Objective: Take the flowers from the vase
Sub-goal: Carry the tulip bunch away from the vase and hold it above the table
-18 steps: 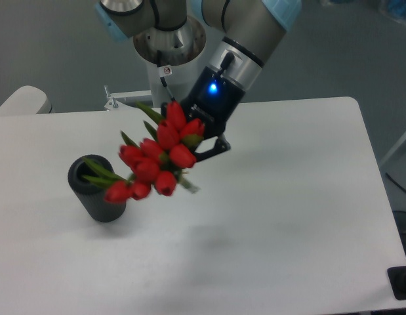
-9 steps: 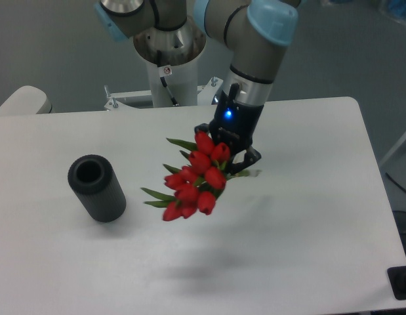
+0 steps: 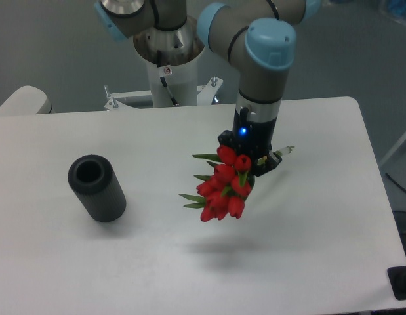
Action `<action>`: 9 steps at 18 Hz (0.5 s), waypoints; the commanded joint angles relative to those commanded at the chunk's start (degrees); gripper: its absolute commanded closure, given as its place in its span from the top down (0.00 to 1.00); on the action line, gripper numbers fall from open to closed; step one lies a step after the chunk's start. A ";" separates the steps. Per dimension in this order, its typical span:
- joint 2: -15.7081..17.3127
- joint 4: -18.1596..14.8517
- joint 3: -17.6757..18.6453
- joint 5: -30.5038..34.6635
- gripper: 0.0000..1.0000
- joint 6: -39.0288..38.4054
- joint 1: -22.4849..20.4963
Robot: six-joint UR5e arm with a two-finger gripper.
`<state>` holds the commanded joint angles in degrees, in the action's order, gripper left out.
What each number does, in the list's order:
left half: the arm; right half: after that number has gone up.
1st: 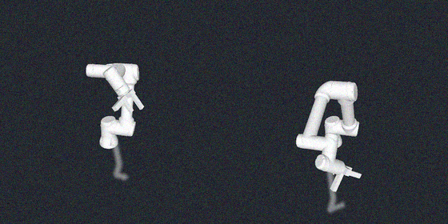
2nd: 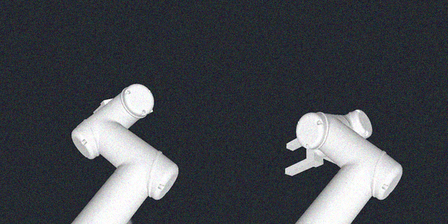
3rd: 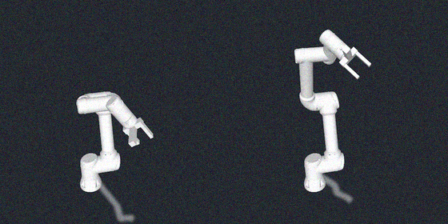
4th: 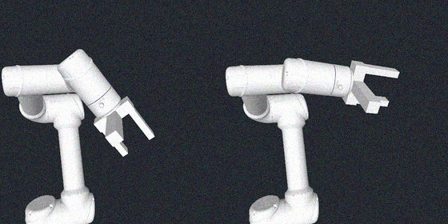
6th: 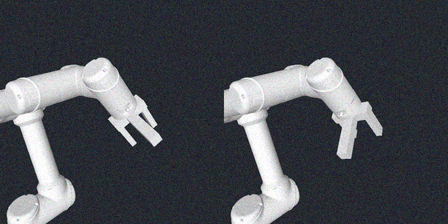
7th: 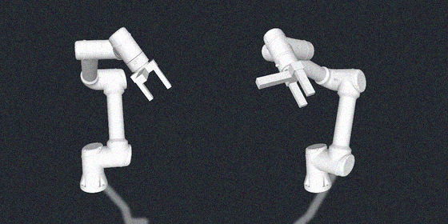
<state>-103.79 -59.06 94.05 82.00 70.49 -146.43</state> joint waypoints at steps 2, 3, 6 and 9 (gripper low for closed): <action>-0.79 -0.09 -0.80 1.58 0.04 0.27 0.88; -1.14 -0.09 -0.97 2.54 0.04 0.27 1.49; -1.76 -0.61 -1.15 4.66 0.04 0.35 2.90; -2.46 -2.54 -2.81 4.84 0.04 0.35 3.17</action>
<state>-106.26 -61.60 91.24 86.84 70.84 -143.26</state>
